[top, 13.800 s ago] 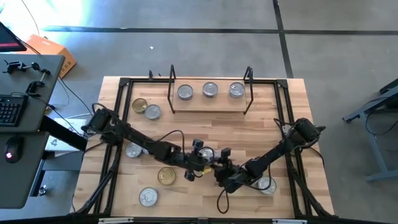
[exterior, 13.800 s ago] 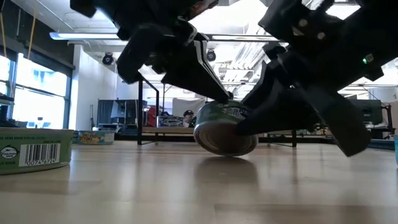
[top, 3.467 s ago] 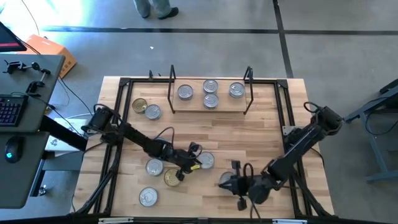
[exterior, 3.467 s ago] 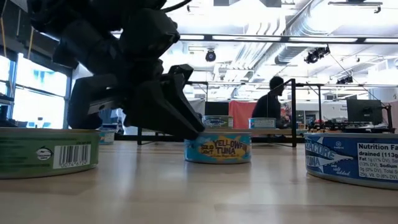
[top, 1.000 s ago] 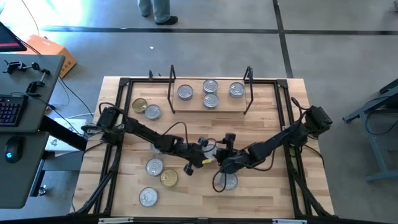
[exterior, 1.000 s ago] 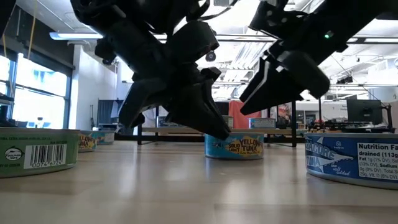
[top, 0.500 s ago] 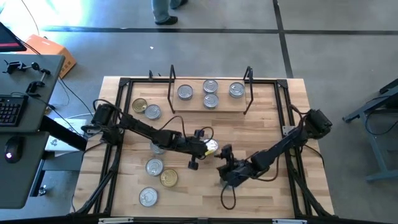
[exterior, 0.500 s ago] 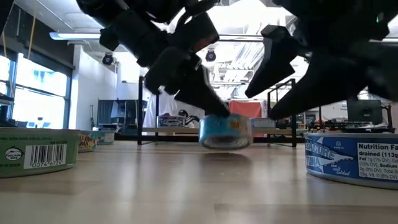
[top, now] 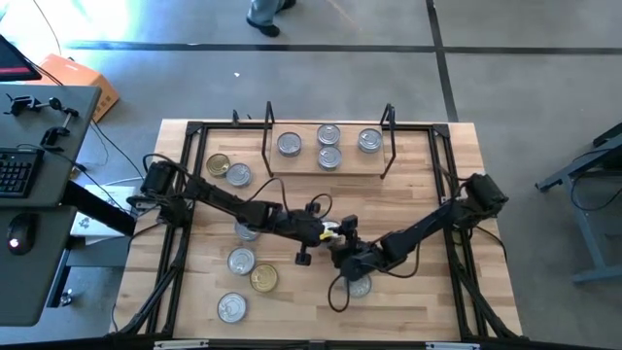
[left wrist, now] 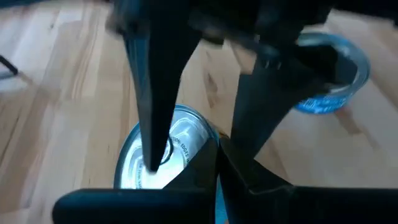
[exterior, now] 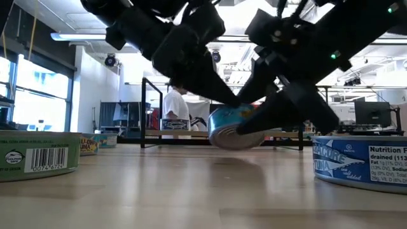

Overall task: Stack canned seafood by type on shelf
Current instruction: Put the yellow and blue tuna can on the shelf

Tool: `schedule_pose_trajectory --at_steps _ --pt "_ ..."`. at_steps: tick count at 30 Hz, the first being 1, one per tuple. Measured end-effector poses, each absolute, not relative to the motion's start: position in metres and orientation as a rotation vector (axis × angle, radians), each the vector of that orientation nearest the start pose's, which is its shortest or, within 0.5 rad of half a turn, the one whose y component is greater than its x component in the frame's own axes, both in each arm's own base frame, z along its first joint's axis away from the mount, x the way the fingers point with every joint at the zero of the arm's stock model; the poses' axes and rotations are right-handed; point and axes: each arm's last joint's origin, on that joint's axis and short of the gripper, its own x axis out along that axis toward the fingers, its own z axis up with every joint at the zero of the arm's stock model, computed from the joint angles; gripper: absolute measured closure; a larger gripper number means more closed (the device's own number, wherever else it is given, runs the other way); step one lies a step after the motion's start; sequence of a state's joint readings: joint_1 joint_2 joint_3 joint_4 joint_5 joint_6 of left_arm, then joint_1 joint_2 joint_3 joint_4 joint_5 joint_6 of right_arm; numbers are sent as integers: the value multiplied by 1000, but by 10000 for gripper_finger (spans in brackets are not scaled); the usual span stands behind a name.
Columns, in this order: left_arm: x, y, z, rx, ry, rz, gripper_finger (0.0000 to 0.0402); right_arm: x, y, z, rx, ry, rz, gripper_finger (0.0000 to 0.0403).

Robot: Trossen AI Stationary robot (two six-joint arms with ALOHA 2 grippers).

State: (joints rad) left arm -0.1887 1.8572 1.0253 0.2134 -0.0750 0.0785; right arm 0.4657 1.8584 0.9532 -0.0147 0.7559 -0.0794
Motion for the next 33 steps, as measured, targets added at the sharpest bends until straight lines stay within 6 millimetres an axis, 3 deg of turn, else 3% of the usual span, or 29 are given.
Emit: schedule_pose_trajectory --at_steps 3,8,11,15,22,28,33 --pt "375 -72 165 144 591 -136 401 323 134 129 -475 757 -251 162" --pt "361 -69 184 155 659 -76 401 317 128 125 -328 791 -371 289" --pt "344 -70 191 186 776 44 401 308 129 126 -278 779 -461 288" --pt "322 -75 184 227 869 224 401 301 122 155 -284 763 -533 288" --pt "301 -95 151 184 731 235 401 317 51 198 -285 903 -745 288" --pt "296 -104 146 166 552 175 401 323 -25 194 -326 1059 -853 288" --pt "294 -107 145 209 548 149 401 317 -61 186 -332 1183 -901 288"
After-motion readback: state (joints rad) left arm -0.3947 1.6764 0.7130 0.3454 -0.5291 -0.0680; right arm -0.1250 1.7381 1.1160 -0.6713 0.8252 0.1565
